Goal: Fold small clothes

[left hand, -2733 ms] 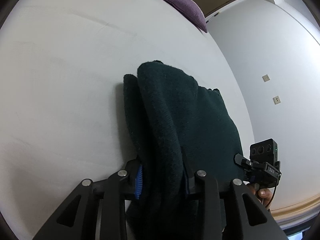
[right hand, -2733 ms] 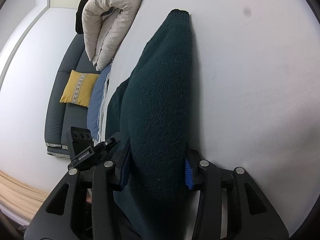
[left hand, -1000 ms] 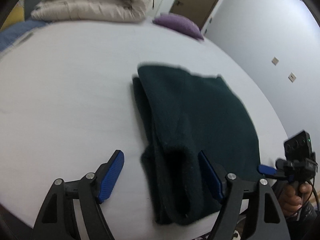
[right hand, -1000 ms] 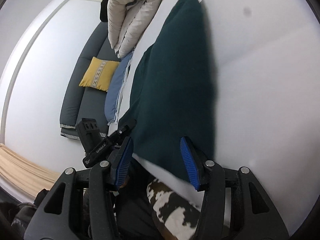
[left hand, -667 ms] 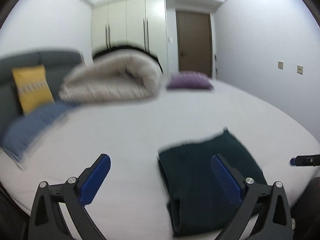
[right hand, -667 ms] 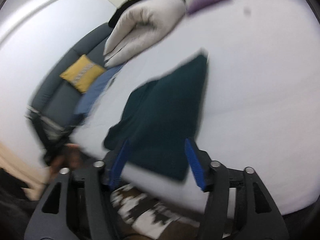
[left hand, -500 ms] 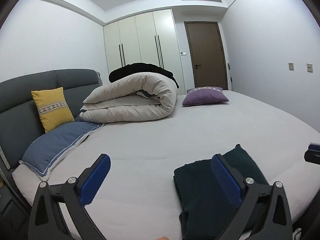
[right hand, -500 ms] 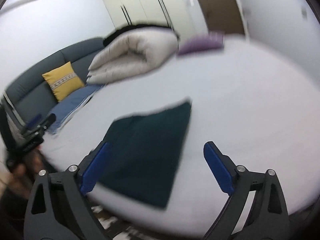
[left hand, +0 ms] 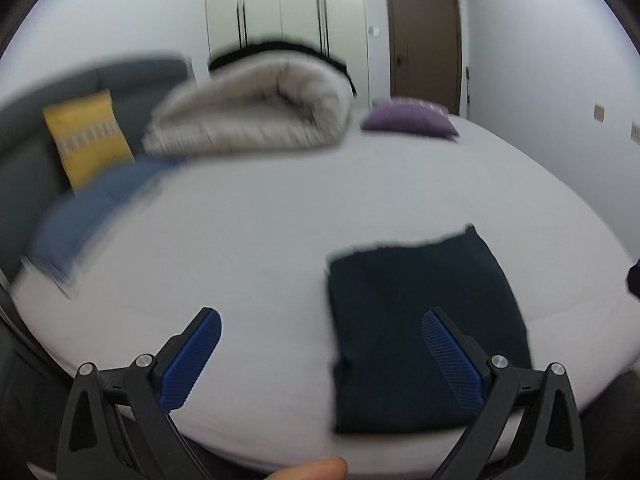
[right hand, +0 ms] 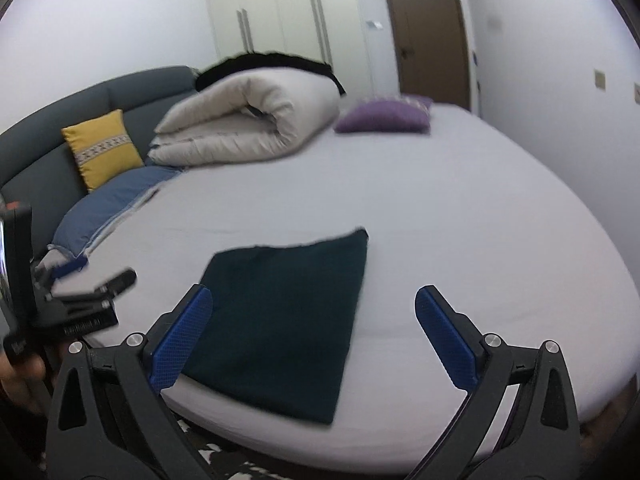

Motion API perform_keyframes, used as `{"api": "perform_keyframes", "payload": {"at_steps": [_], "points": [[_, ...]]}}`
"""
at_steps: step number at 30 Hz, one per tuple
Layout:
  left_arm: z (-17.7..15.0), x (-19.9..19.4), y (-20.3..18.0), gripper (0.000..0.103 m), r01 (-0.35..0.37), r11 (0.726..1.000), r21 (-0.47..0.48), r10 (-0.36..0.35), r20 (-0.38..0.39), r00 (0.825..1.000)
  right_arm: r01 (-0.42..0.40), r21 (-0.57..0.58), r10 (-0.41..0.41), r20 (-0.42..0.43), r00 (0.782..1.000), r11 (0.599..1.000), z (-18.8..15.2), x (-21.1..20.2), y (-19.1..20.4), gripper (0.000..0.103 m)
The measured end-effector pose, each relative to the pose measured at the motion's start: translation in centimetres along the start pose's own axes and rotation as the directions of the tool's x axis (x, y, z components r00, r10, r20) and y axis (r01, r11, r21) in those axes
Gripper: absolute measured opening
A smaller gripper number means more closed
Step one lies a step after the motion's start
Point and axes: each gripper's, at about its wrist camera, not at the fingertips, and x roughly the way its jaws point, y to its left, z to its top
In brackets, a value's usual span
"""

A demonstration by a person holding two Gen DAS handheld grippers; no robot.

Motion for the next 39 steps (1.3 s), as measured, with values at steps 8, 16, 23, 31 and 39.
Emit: {"api": "perform_keyframes", "payload": {"at_steps": [8, 16, 23, 31, 39], "points": [[-2.4, 3.6, 0.0, 0.103, 0.026, 0.999, -0.023, -0.029, -0.135, 0.99, 0.107, -0.015, -0.108, -0.127, 0.986, 0.994, -3.5, 6.1, 1.2, 0.103], [-3.6, 5.1, -0.4, 0.103, 0.032, 0.999, -0.011, -0.034, -0.176, 0.984, 0.133, 0.006, -0.129, -0.208, 0.97, 0.991, -6.0, 10.3, 0.8, 0.103], [-4.0, 5.6, -0.5, 0.103, 0.043, 0.999, -0.019, -0.046, -0.187, 0.981, 0.13, 0.02, -0.123, -0.221, 0.968, 0.991, -6.6, 11.2, 0.5, 0.103], [-4.1, 5.7, -0.5, 0.103, 0.042, 0.999, -0.018, -0.044, -0.19, 0.981, 0.122, 0.011, -0.116, -0.225, 0.967, 0.992, -6.9, 11.2, 0.8, 0.103], [-4.1, 5.7, -0.2, 0.103, 0.041, 0.999, -0.021, -0.044, -0.192, 0.98, 0.123, 0.011, -0.118, -0.22, 0.968, 0.992, -6.6, 10.9, 1.2, 0.103]]}}
